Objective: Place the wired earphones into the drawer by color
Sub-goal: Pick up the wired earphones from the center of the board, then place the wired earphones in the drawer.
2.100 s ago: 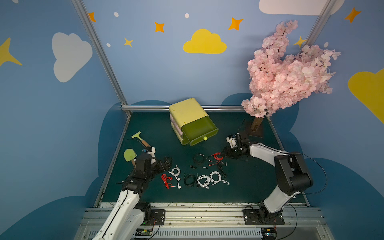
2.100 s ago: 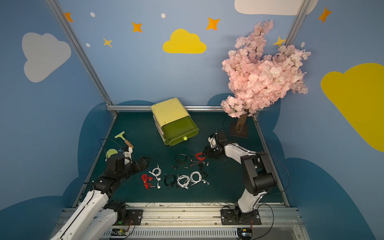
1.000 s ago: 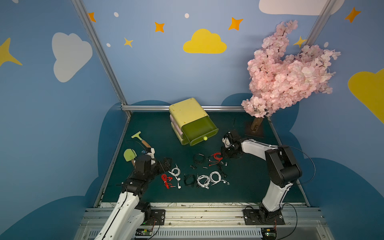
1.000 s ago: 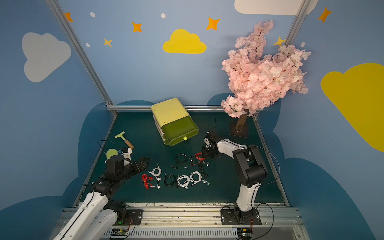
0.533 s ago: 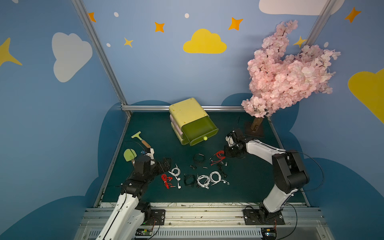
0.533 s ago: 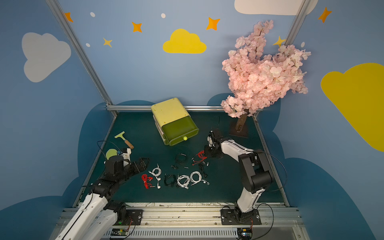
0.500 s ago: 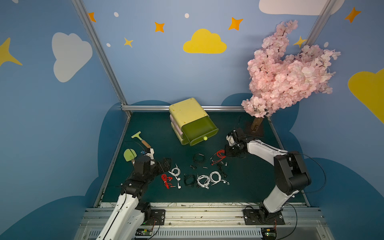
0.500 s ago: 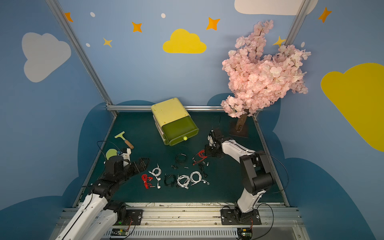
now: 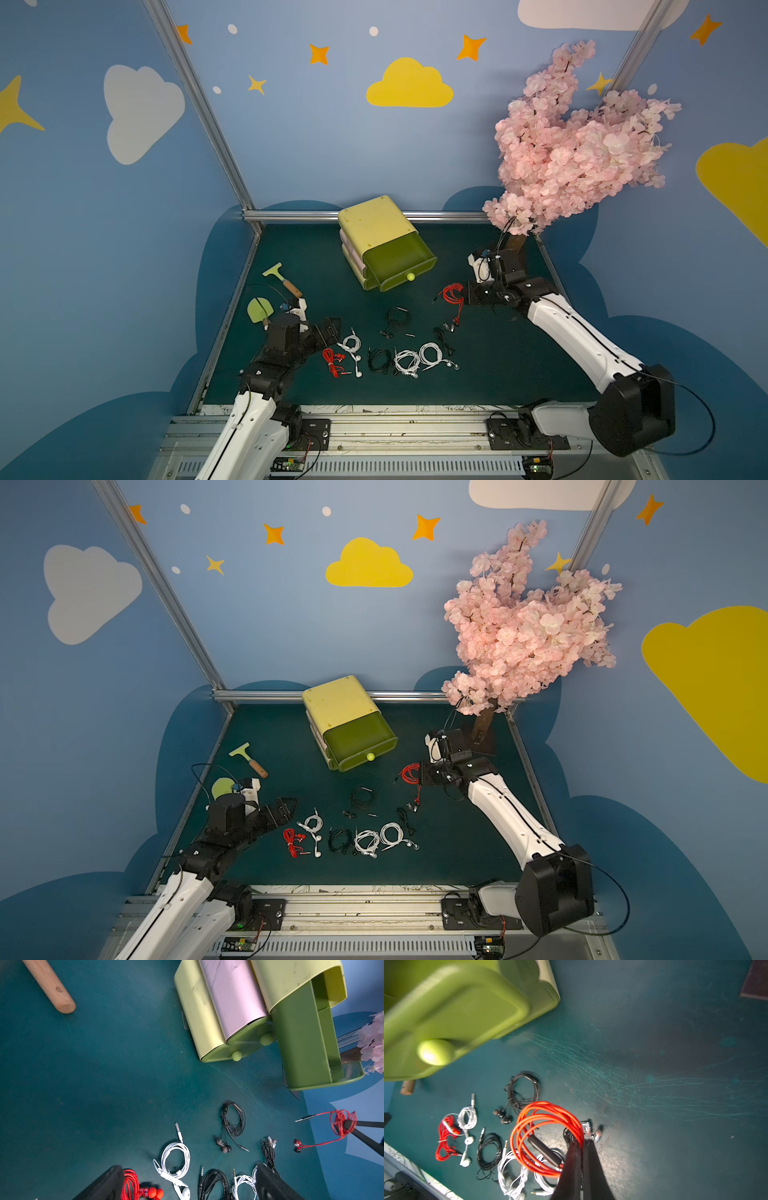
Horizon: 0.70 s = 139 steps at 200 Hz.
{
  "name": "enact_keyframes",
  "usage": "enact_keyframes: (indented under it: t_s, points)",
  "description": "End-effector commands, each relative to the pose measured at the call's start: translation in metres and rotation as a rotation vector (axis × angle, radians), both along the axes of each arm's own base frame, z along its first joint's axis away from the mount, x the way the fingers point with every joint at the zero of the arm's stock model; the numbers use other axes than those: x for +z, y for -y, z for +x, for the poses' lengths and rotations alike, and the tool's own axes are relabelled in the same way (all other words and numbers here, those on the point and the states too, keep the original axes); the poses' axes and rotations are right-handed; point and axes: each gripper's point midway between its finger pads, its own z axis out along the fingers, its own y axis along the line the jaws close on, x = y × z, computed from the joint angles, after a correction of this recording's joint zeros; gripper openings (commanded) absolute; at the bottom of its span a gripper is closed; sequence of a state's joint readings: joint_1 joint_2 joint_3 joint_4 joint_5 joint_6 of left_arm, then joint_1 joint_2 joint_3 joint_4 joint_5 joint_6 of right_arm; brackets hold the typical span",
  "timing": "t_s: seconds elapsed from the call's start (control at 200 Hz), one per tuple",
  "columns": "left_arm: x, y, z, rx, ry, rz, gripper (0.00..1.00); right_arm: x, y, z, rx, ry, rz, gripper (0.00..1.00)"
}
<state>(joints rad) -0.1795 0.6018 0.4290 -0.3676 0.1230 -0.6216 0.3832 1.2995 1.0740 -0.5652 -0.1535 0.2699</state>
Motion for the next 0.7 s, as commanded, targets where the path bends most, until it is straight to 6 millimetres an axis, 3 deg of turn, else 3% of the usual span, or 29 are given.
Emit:
enact_keyframes:
  t_s: [0.0, 0.3, 0.481, 0.691]
  points:
    - [0.001, -0.001, -0.002, 0.003, 0.0, 0.002, 1.0, 0.037, -0.002, -0.002, 0.024, 0.096, 0.031, 0.05]
    - [0.002, -0.001, -0.004, 0.007, 0.003, -0.007, 1.0, 0.131, -0.017, 0.009, 0.074, 0.409, 0.141, 0.03]
    - [0.002, -0.001, -0.005, 0.007, 0.002, -0.007, 1.0, 0.162, -0.037, 0.023, 0.114, 0.477, 0.176, 0.03]
    - [0.0, -0.002, -0.007, 0.008, -0.005, -0.007, 1.0, 0.185, -0.073, 0.043, 0.169, 0.513, 0.233, 0.03]
